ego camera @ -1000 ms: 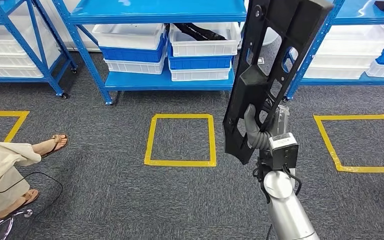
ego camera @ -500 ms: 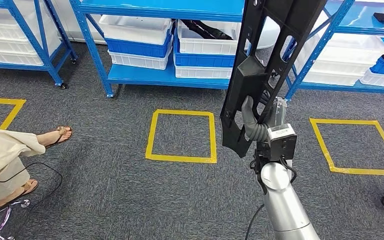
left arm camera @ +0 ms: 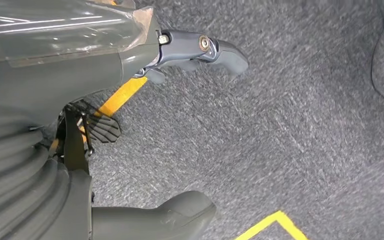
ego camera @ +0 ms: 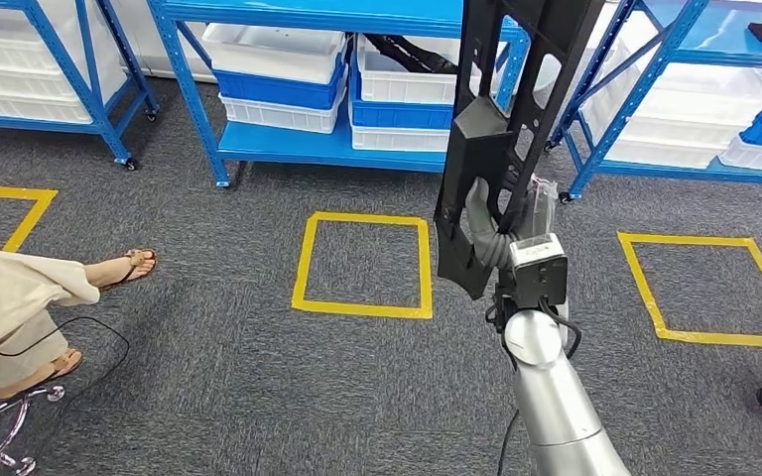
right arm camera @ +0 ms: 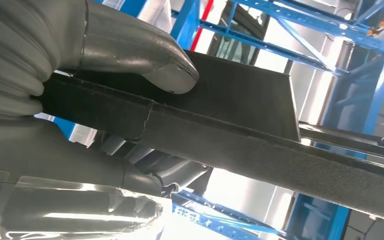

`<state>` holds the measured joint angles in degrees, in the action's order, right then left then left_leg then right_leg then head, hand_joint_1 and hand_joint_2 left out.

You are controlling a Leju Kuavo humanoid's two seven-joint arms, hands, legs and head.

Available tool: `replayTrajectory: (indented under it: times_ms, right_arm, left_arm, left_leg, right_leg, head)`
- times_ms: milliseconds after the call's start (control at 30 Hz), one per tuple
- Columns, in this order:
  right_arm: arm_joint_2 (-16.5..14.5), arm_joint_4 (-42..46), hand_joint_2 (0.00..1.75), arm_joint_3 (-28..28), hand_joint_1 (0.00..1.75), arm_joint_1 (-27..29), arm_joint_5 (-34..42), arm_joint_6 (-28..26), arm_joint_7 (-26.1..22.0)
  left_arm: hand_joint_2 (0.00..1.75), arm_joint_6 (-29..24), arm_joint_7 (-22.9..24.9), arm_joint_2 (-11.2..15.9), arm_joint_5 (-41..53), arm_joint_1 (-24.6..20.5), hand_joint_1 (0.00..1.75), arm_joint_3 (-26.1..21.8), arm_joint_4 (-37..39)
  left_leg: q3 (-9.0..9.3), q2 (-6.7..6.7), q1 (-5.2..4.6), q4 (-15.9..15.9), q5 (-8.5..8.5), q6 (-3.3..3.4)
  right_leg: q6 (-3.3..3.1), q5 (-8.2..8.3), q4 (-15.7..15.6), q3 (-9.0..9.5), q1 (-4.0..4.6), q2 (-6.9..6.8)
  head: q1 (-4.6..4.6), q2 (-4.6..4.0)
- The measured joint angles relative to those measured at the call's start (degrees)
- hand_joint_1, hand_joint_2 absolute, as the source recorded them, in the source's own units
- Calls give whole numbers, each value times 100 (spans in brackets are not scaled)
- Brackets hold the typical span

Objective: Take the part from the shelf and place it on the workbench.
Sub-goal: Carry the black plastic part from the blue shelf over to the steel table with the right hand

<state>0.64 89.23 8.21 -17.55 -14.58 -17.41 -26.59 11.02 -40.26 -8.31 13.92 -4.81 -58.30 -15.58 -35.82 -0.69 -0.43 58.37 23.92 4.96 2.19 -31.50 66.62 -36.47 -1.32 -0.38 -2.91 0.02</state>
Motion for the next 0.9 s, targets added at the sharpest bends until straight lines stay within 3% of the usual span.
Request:
replayTrajectory:
  times_ms: [67,100,133,200,267,333,400,467,533,567,600,633,700,767,800,867,900]
  right_arm:
    - [-17,-64,175,5,175,-45,-10,2,28]
    - [-22,-102,175,6,175,-58,-13,4,33]
    - [-26,-137,175,8,175,-74,-14,5,34]
    - [-33,-199,175,14,175,-127,-15,11,31]
    - [-44,-257,175,38,175,-192,-13,24,21]
    - [-61,-317,175,72,175,-237,-9,39,13]
    - [-78,-368,175,92,175,-273,-1,51,13]
    - [-94,-402,175,102,175,-303,8,55,13]
    - [-103,-431,175,105,175,-311,11,56,12]
    - [-103,-448,175,107,175,-310,11,56,12]
    - [-103,-464,175,110,175,-310,11,56,12]
    - [-103,-477,175,113,175,-310,12,56,12]
    - [-103,-491,175,119,175,-319,15,56,11]
    - [-103,-496,175,120,175,-346,22,56,9]
    - [-103,-500,175,122,175,-362,26,56,6]
    - [-105,-508,175,126,175,-385,29,55,3]
    - [-100,-509,175,127,175,-390,34,51,-1]
  left_arm:
    - [175,-11,0,-2,-13,1,0,-15,1]
    - [175,-15,0,-4,-18,1,0,-21,1]
    - [175,-18,0,-5,-22,1,0,-27,1]
    - [175,-21,1,-6,-30,1,0,-36,1]
    - [175,-22,1,-5,-38,1,0,-53,1]
    - [175,-24,0,-2,-44,7,0,-75,2]
    - [175,-27,0,9,-45,19,0,-87,5]
    - [175,-28,0,16,-44,24,0,-89,9]
    - [175,-28,1,14,-43,24,0,-88,13]
    - [175,-28,1,15,-43,26,0,-88,15]
    - [175,-28,2,15,-43,28,0,-89,17]
    - [175,-28,2,16,-43,29,0,-90,19]
    - [175,-29,2,24,-43,26,0,-90,20]
    - [175,-30,1,31,-43,15,0,-89,23]
    - [175,-30,1,32,-43,10,0,-89,29]
    - [175,-29,1,33,-44,9,0,-90,43]
    - [175,-28,1,25,-44,11,0,-90,50]
  left_leg:
    - [-41,-57,-8,1,-31,-22]
    - [-58,-97,-12,3,-48,-43]
    - [-71,-142,-13,4,-66,-68]
    - [-90,-229,-19,11,-102,-128]
    - [-115,-293,-29,19,-133,-200]
    - [-143,-342,-16,7,-172,-281]
    - [-192,-314,12,50,-154,-351]
    - [-378,-154,35,458,127,-425]
    - [-703,-20,72,1228,546,-510]
    - [-820,7,93,1528,665,-543]
    - [-841,26,111,1632,680,-566]
    - [-733,53,126,1491,590,-579]
    - [-264,215,138,716,300,-569]
    - [76,364,111,111,143,-508]
    - [120,387,89,6,137,-471]
    - [100,279,62,-12,109,-391]
    - [110,234,65,-48,82,-348]
  right_leg:
    - [-29,-252,661,-279,10,12]
    - [-14,-257,720,-280,15,17]
    - [13,-173,530,-153,19,28]
    - [43,78,-262,291,15,109]
    - [-1,224,-798,561,34,181]
    - [-83,271,-868,586,68,149]
    - [-178,329,-886,587,31,73]
    - [-265,376,-904,572,-10,-10]
    - [-298,387,-902,546,5,-97]
    - [-302,391,-901,536,11,-148]
    - [-301,391,-899,530,14,-198]
    - [-300,390,-899,531,15,-249]
    - [-291,385,-898,546,23,-342]
    - [-250,375,-895,549,66,-419]
    - [-219,372,-898,549,85,-456]
    - [-147,374,-915,560,102,-526]
    - [-117,345,-886,549,100,-486]
  head:
    - [-2,0]
    - [-2,0]
    - [-2,0]
    - [-1,0]
    - [3,0]
    - [5,0]
    - [8,0]
    - [21,0]
    - [31,0]
    - [31,0]
    - [31,0]
    - [32,0]
    - [31,0]
    - [21,0]
    - [13,0]
    - [1,0]
    - [-3,0]
